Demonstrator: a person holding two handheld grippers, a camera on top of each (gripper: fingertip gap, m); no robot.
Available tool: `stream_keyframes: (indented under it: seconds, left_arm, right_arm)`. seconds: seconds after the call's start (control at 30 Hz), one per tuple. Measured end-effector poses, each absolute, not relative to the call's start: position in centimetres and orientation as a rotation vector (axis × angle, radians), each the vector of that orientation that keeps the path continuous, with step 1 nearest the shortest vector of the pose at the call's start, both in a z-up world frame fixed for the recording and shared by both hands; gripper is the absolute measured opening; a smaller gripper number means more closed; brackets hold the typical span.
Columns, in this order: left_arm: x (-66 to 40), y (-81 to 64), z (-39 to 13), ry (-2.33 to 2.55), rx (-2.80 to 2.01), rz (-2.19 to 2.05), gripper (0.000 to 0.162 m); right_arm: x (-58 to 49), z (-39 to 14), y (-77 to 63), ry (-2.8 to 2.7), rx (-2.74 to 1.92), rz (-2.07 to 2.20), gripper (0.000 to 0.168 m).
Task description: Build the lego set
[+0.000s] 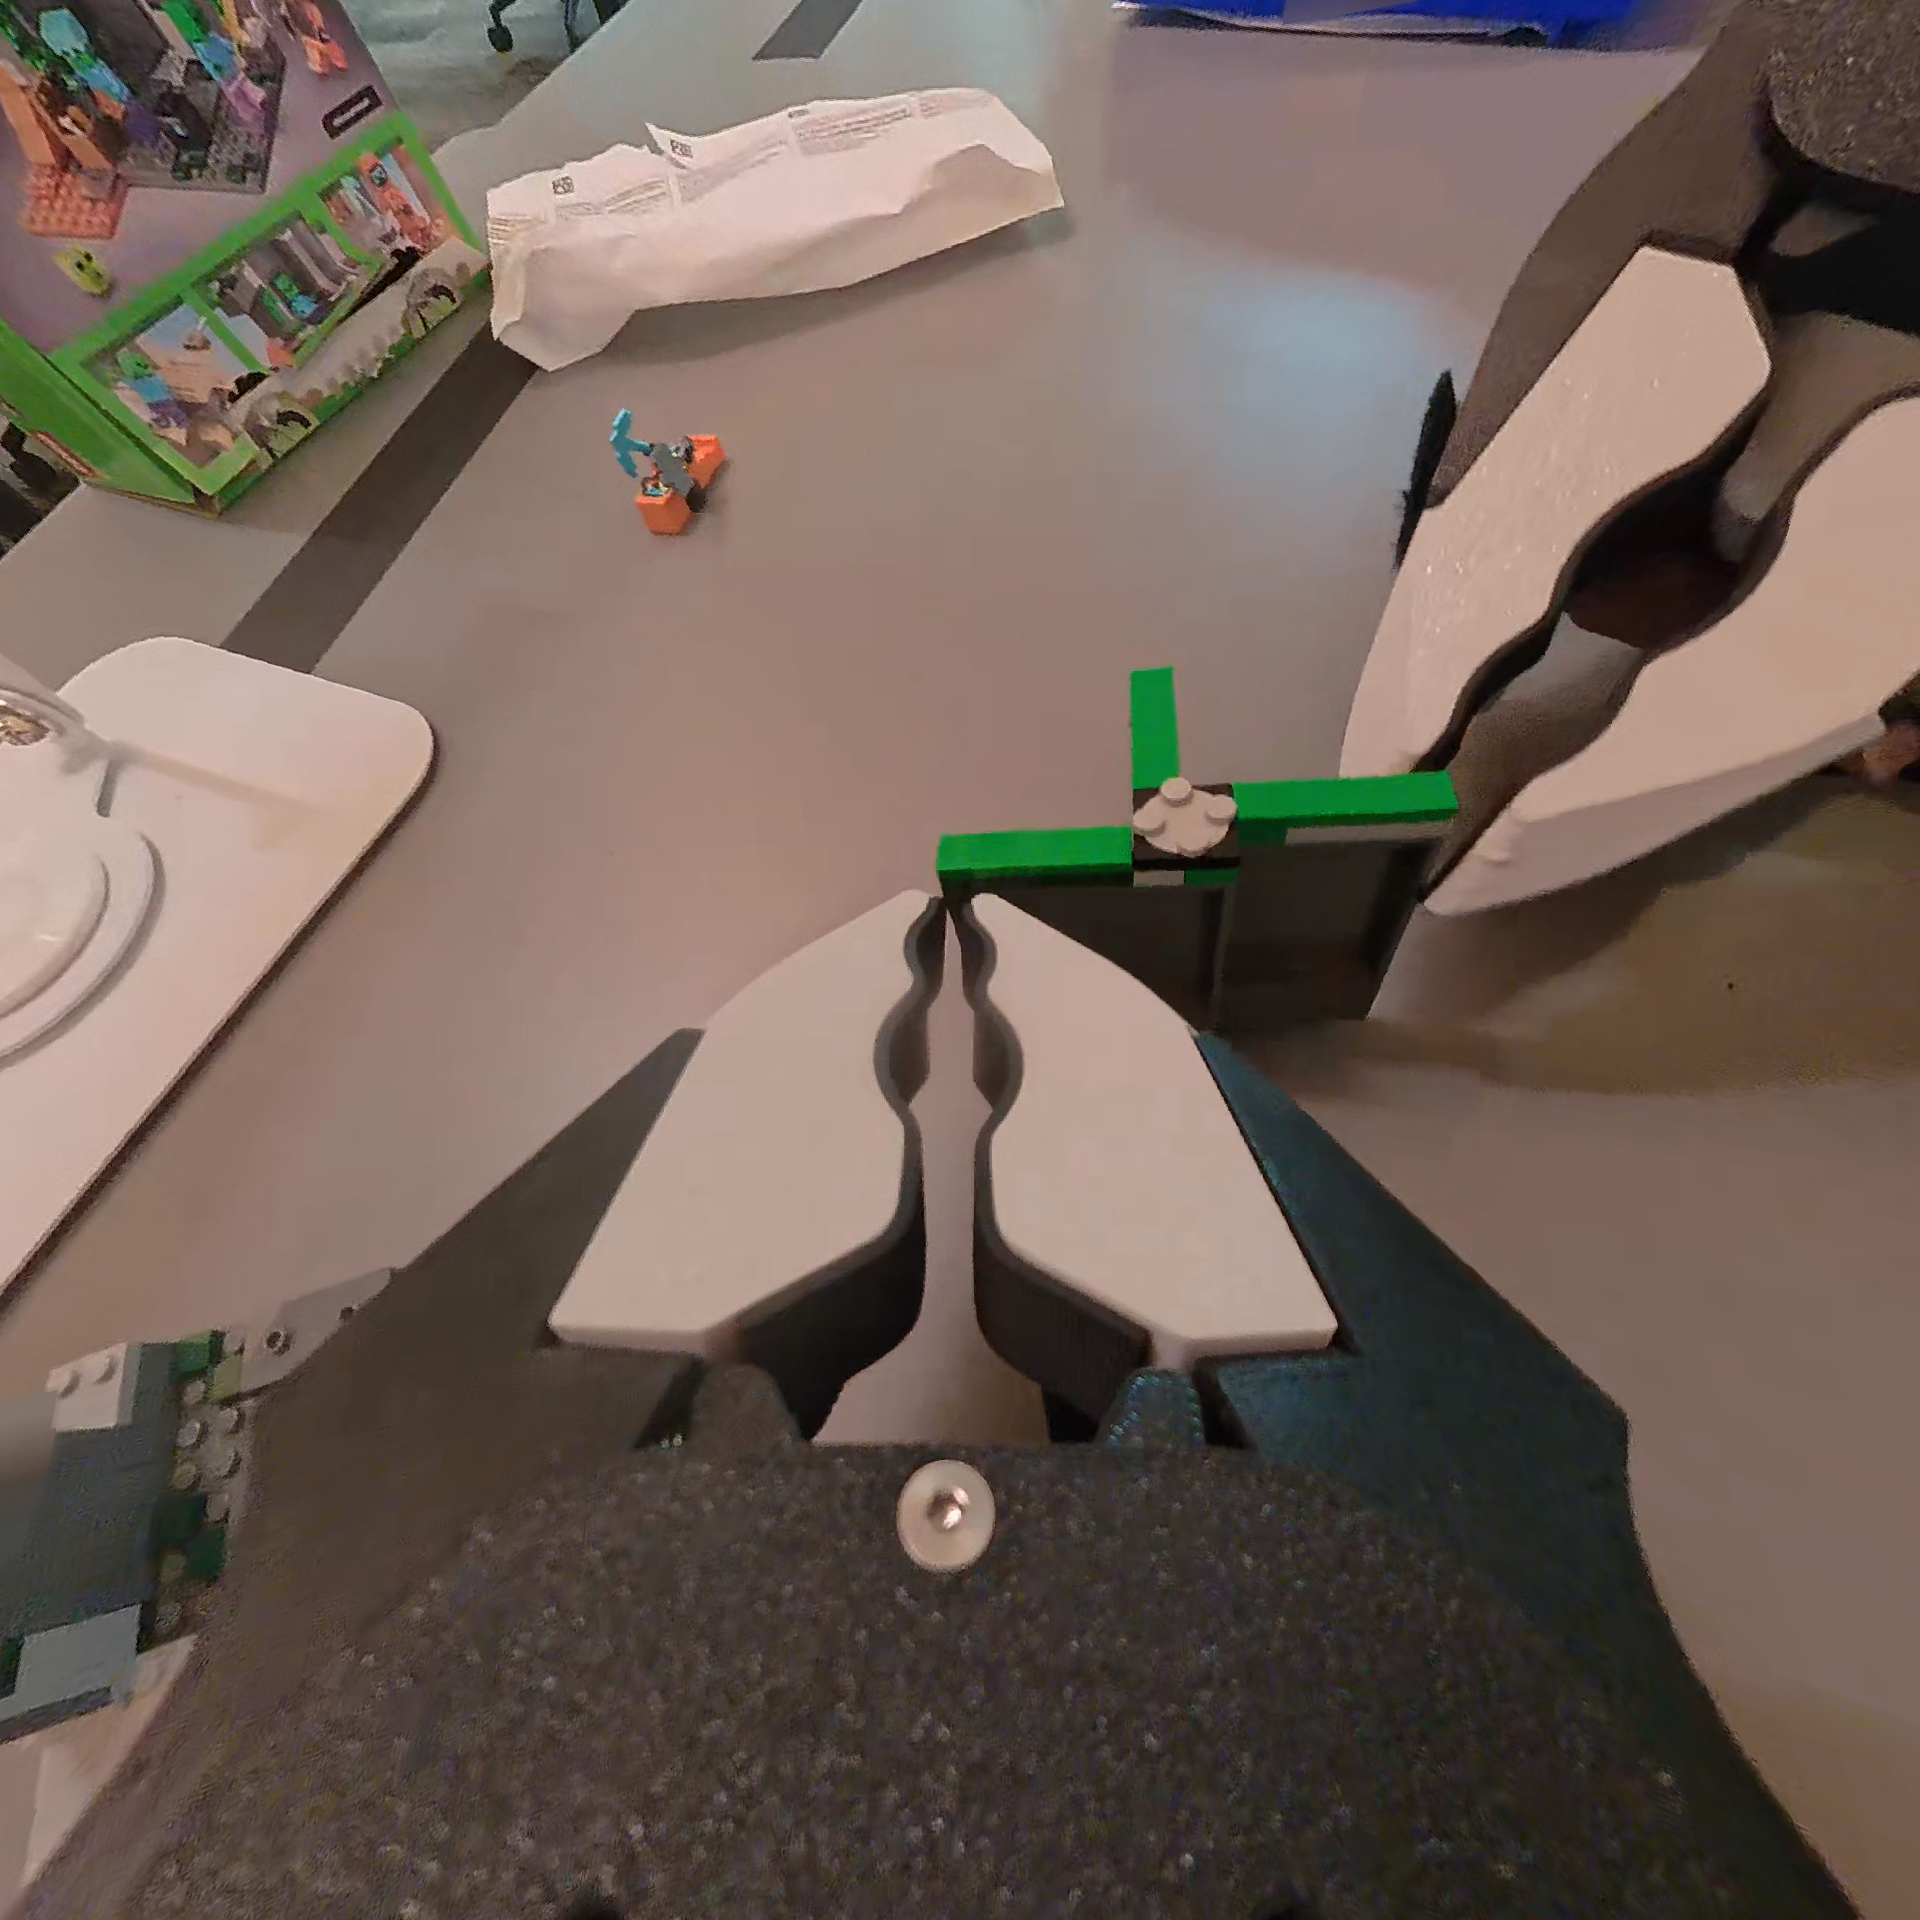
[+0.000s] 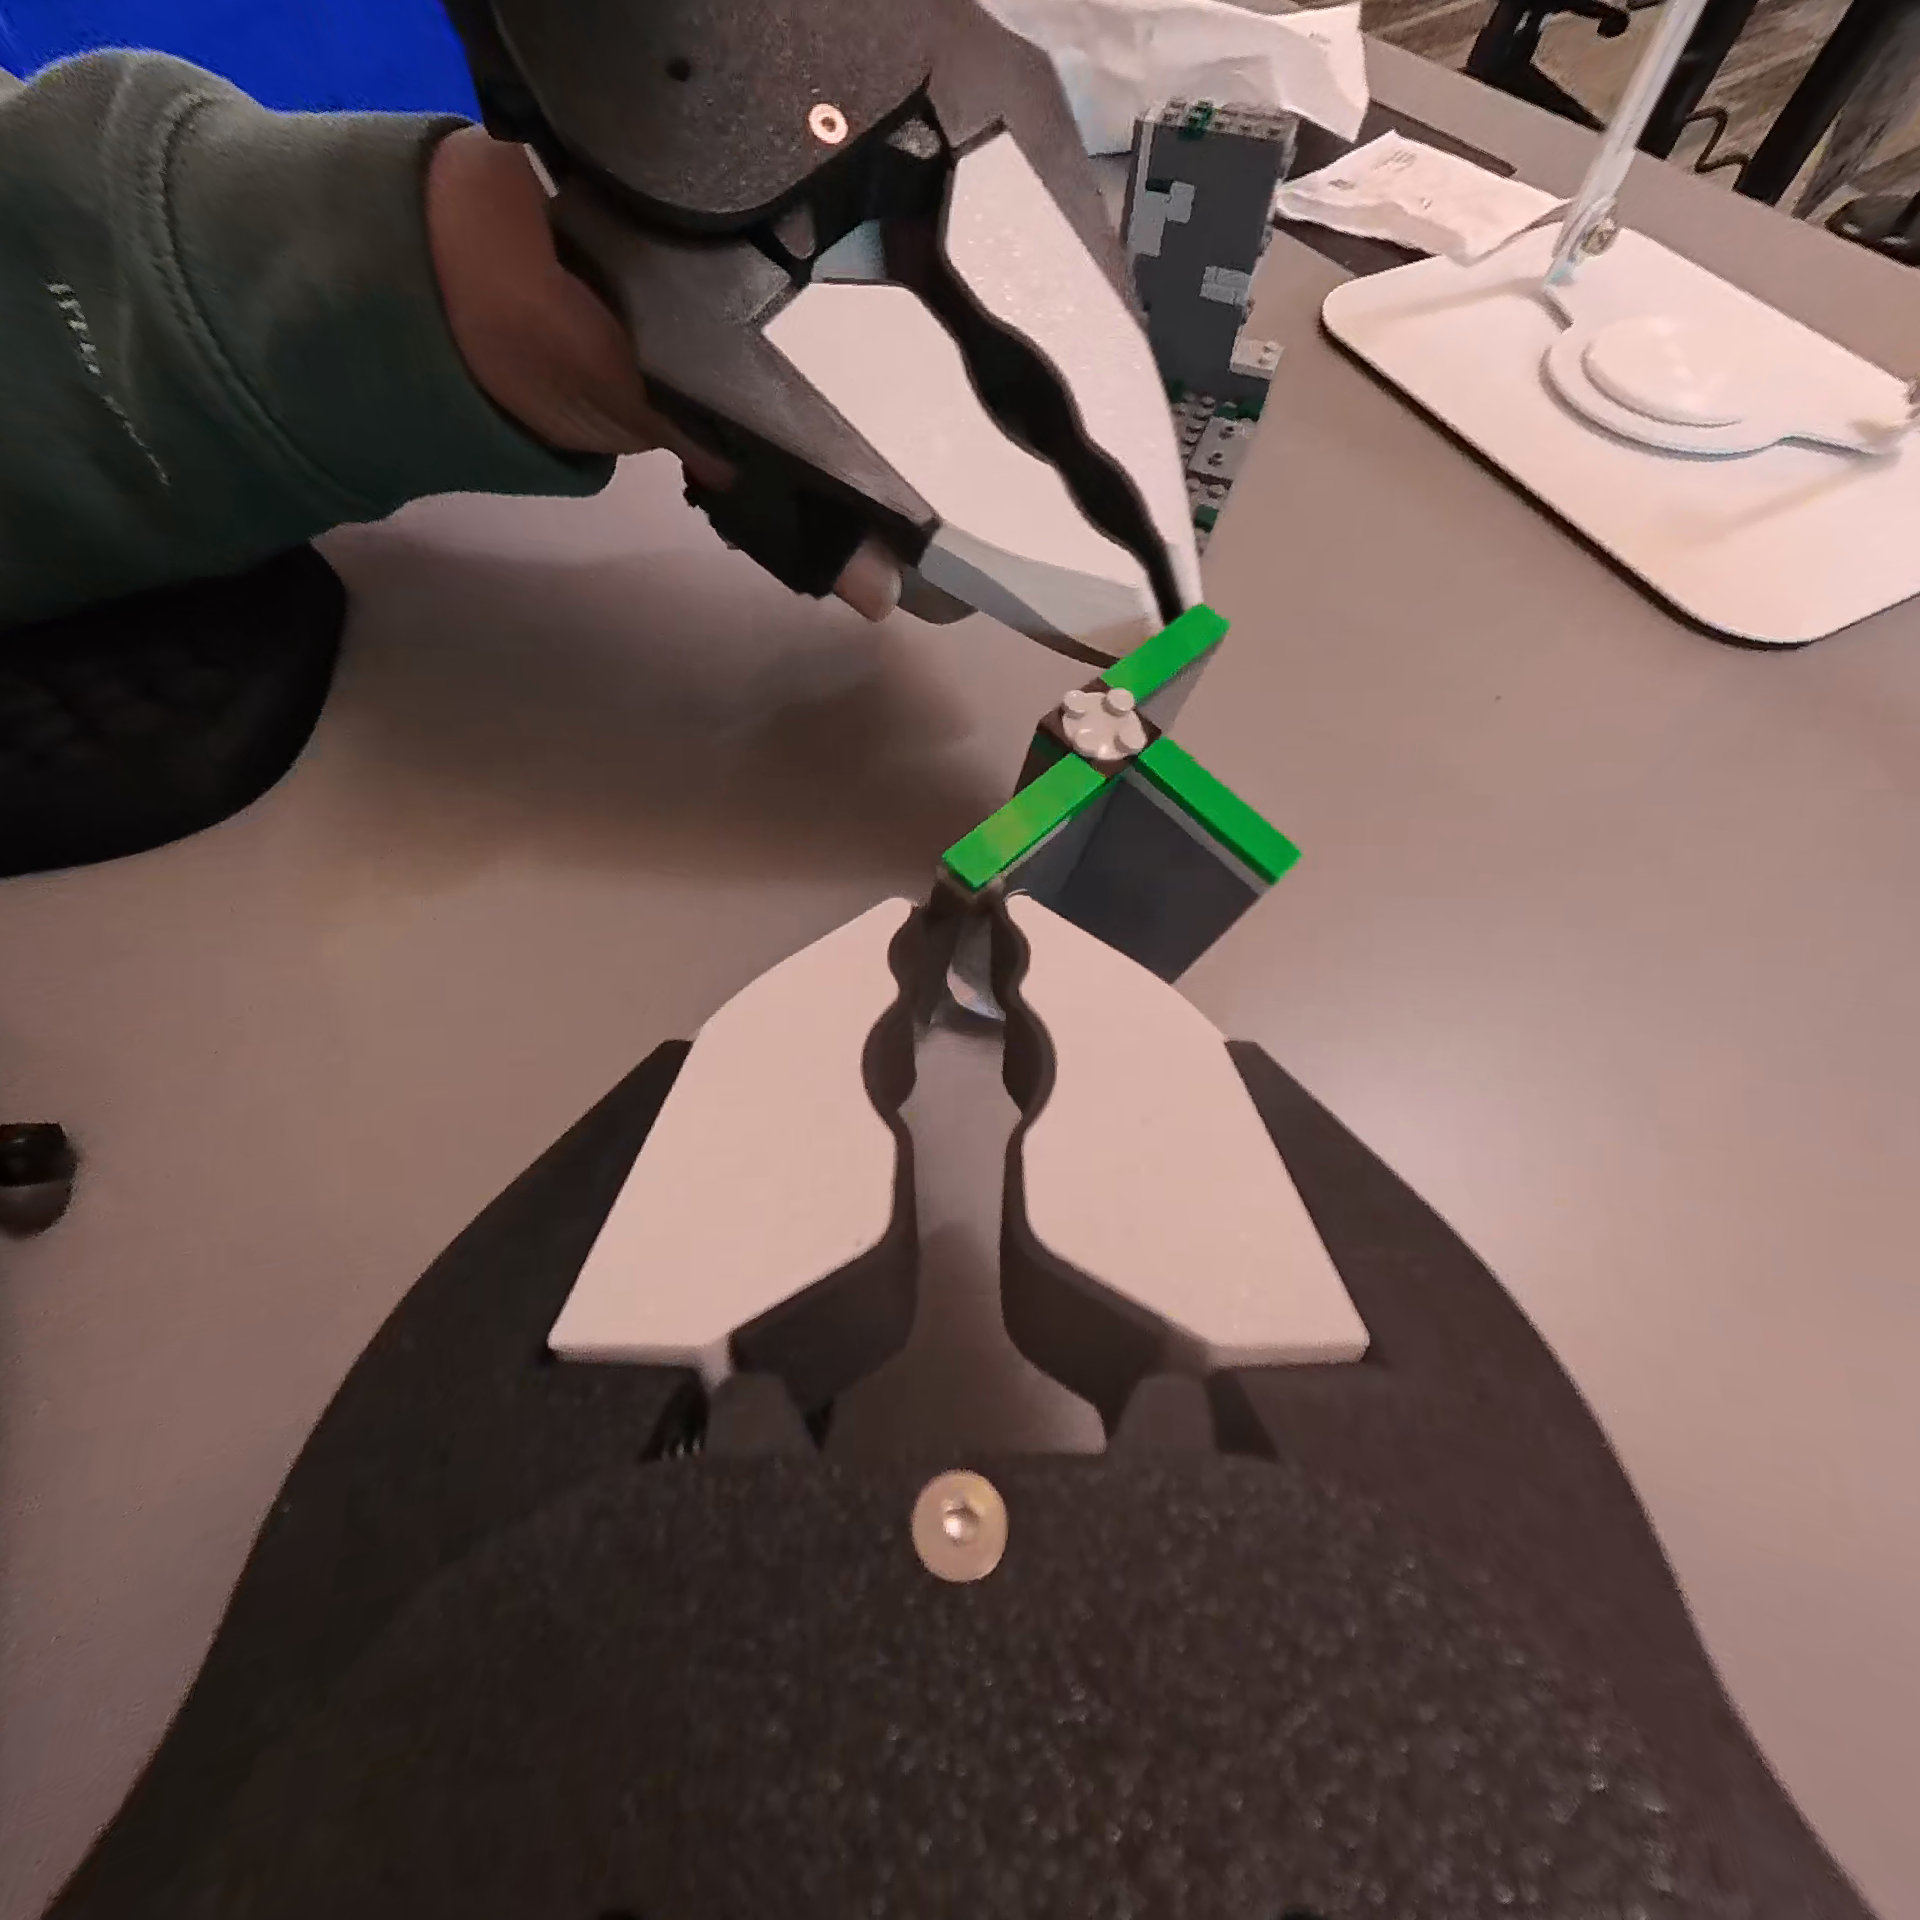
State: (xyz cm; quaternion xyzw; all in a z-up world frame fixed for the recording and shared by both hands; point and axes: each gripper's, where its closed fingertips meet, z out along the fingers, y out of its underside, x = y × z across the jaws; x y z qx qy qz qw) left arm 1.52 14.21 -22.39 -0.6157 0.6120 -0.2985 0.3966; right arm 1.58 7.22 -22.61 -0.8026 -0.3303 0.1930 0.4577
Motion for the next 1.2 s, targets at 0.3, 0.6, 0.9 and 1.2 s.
stream_keyframes:
  seconds: [0.3, 0.6, 0.9, 1.2]
  left_arm:
    - [0.0, 13.7, -22.4, 1.525, -1.599, -0.757, 0.012]
    - [-0.4, 8.4, -21.0, 1.306, -1.687, -0.845, 0.031]
    - [1.2, 7.7, -24.5, 1.312, -1.804, -0.64, 0.024]
    - [-0.9, 11.2, -23.0, 1.309, -1.764, -0.603, 0.0]
  right_arm:
    - [1.4, -22.5, 7.1, -0.887, -1.968, 0.472, 0.015]
    - [5.3, -21.8, 9.6, -1.051, -1.841, 0.514, 0.041]
    - [3.6, -24.0, 10.7, -1.198, -1.721, 0.626, 0.022]
    - [3.3, -22.9, 9.8, -1.084, -1.785, 0.441, 0.008]
